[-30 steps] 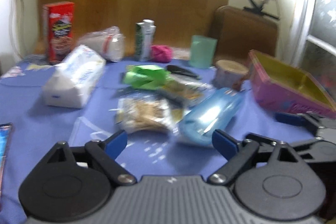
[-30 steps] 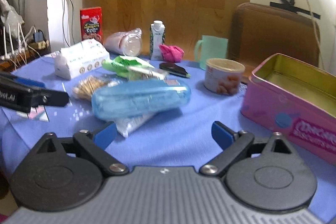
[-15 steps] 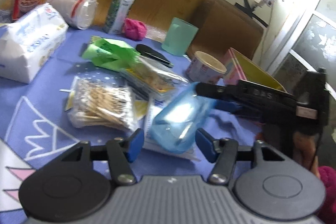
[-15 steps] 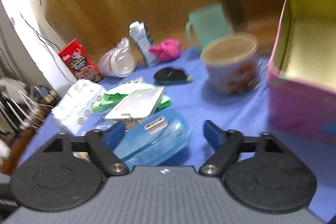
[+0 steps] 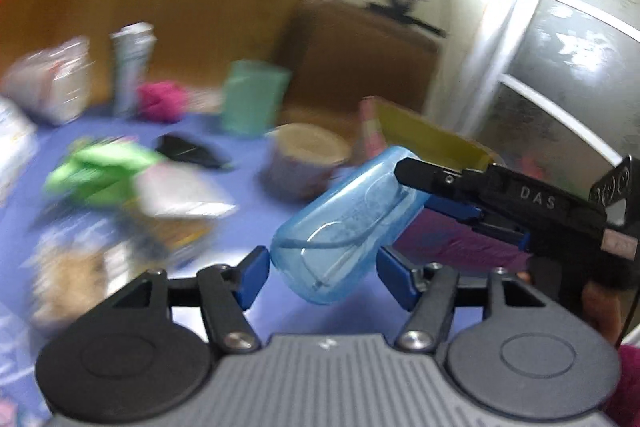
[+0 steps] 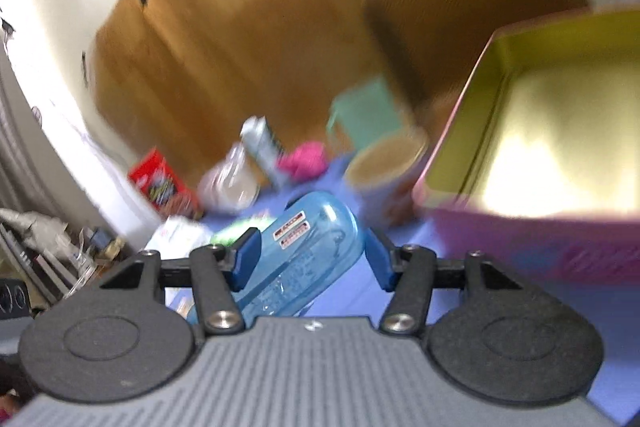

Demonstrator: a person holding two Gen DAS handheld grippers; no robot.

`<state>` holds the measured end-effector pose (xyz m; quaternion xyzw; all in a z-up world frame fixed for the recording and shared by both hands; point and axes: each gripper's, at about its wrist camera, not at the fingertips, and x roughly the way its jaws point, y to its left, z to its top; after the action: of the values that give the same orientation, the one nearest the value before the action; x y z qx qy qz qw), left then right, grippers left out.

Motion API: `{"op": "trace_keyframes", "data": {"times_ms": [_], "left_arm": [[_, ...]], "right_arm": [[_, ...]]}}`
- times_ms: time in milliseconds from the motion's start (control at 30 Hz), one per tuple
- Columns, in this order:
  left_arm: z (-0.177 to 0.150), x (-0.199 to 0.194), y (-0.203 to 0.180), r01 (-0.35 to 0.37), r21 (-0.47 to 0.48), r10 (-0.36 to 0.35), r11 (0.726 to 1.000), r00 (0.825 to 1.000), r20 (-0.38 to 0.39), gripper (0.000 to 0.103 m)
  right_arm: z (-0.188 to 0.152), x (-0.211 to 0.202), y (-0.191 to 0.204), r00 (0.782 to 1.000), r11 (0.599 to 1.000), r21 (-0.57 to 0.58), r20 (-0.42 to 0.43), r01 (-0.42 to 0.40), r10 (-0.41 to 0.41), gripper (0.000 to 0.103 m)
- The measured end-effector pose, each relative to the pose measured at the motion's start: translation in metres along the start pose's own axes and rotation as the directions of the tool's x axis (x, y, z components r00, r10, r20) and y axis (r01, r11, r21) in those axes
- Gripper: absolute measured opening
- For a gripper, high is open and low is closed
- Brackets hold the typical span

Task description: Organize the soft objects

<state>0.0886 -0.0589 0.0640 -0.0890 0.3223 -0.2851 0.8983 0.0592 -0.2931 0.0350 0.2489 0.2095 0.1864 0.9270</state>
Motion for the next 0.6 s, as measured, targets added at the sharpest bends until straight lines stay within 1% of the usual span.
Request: {"op": "trace_keyframes", "data": {"times_ms": [33,100,167,233,333,400,433,467,533,600], "left_arm": [[0.004,0.008,-0.010,0.016,0.018,-0.016,1.000,1.000,0.001,0.061],[0.014,0.028,-0.034,0.054,0.069,-0.054,0.996,0.999,0.002,0.061],[0.023,0.051,-0.057,0.099,0.103,-0.099,0.990,0.995,-0.005,0.061],[0.027,0.073,-0.075,0.135,0.126,-0.133,0.983,0.991,-0.019,0.061],[0.025,0.100,-0.099,0.137,0.164,-0.136,0.977,0.991,-0.018,0.061],[0.023,0.115,-0.109,0.135,0.182,-0.135,0.974,0.991,-0.013,0.062],[0.023,0.118,-0.112,0.131,0.188,-0.131,0.973,0.991,-0.011,0.062],[0.022,0.121,-0.116,0.123,0.198,-0.123,0.972,0.992,-0.011,0.060],[0.020,0.119,-0.120,0.115,0.210,-0.116,0.971,0.993,-0.005,0.061],[0.016,0.108,-0.116,0.119,0.215,-0.123,0.969,0.992,0.003,0.062]], "right_arm": [[0.007,-0.013,-0.005,0.999,1.000,-0.006,0.044,0.027,-0.027,0.061],[0.017,-0.032,-0.021,0.992,0.997,0.015,0.100,0.073,-0.074,0.061],[0.028,-0.047,-0.042,0.981,0.992,0.051,0.151,0.119,-0.126,0.061],[0.035,-0.062,-0.065,0.963,0.981,0.089,0.196,0.171,-0.186,0.061],[0.039,-0.077,-0.092,0.936,0.959,0.146,0.224,0.243,-0.272,0.062],[0.037,-0.075,-0.100,0.921,0.944,0.159,0.222,0.289,-0.320,0.066],[0.036,-0.076,-0.106,0.914,0.935,0.167,0.217,0.313,-0.344,0.071],[0.034,-0.073,-0.110,0.911,0.930,0.174,0.211,0.322,-0.355,0.074],[0.032,-0.074,-0.116,0.901,0.920,0.185,0.212,0.344,-0.379,0.075],[0.028,-0.076,-0.112,0.886,0.914,0.167,0.231,0.370,-0.401,0.075]]}}
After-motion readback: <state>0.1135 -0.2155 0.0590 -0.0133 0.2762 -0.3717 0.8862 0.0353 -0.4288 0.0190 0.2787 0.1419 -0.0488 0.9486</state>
